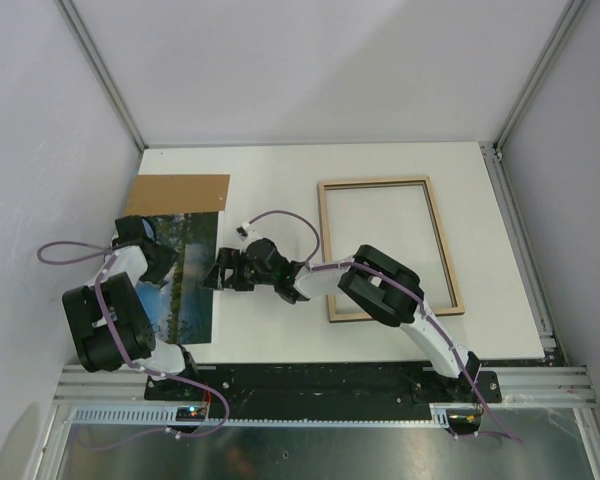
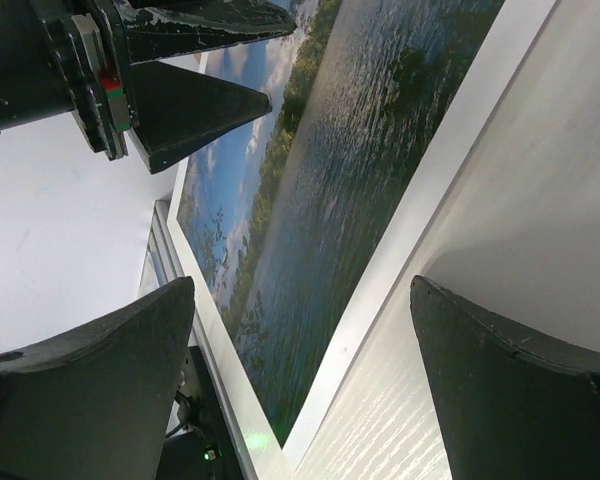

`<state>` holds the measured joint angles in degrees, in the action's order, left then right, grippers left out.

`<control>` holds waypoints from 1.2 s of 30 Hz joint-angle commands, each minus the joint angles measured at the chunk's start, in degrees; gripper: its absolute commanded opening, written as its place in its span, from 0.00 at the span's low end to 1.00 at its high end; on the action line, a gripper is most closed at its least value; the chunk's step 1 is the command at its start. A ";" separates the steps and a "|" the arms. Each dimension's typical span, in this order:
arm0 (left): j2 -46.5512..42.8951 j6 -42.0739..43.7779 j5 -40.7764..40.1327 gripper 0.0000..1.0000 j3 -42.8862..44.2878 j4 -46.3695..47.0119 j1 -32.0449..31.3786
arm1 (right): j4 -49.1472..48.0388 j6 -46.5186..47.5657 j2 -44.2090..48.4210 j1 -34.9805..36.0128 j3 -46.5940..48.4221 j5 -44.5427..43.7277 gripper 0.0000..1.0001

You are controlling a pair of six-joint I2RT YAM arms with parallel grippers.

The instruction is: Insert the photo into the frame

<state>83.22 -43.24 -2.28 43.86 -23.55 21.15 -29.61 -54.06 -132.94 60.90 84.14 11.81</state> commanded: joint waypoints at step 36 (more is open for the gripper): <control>2.95 2.87 5.14 0.62 2.07 3.27 0.54 | -13.04 -10.59 -7.09 -2.93 1.38 5.34 0.64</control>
<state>85.58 -41.74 1.83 44.69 -20.82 21.19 -40.95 -64.25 -138.39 57.82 84.01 15.99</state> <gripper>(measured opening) 0.617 0.642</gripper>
